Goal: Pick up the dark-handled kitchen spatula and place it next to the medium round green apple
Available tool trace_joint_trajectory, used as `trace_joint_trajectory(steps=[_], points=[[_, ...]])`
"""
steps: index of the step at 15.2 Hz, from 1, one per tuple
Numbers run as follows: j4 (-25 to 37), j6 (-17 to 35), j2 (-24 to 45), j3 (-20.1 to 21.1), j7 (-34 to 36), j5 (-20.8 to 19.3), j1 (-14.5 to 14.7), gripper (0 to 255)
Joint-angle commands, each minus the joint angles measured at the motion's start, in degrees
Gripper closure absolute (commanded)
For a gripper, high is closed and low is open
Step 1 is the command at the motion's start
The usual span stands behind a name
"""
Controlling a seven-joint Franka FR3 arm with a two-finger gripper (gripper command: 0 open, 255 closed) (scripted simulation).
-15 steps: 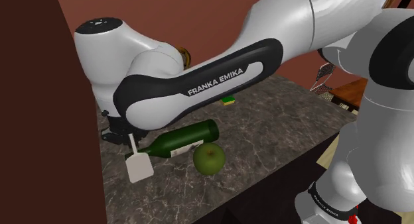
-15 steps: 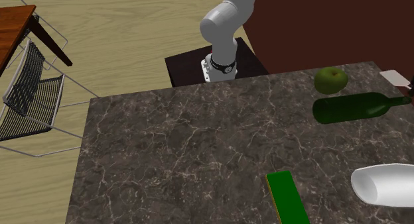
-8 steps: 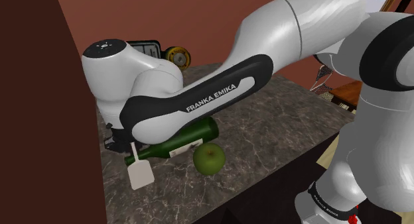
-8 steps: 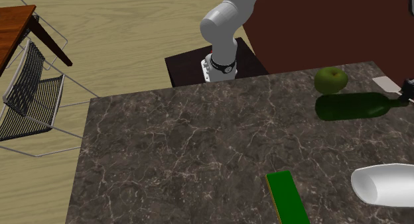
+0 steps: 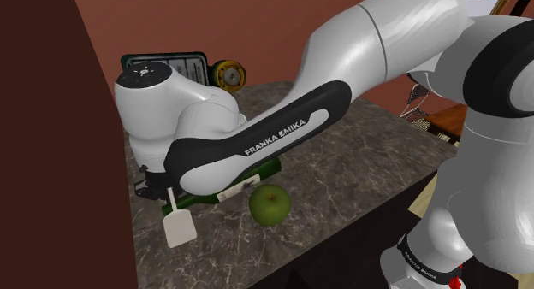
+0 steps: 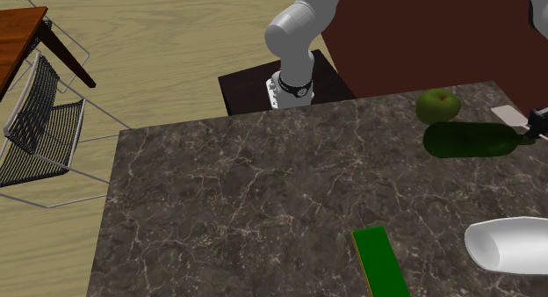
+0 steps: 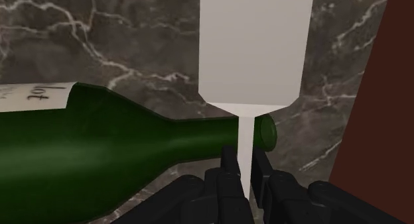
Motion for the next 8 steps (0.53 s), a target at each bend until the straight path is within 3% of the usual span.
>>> trace_joint_trajectory(steps=[1, 7, 8], points=[[-0.11, 0.05, 2.92, -0.31, 0.13, -0.23, 0.13, 255], [-0.12, 0.07, 2.91, -0.47, 0.08, -0.15, 0.28, 255], [-0.07, 0.10, 3.01, -0.56, -0.19, -0.11, 0.08, 0]])
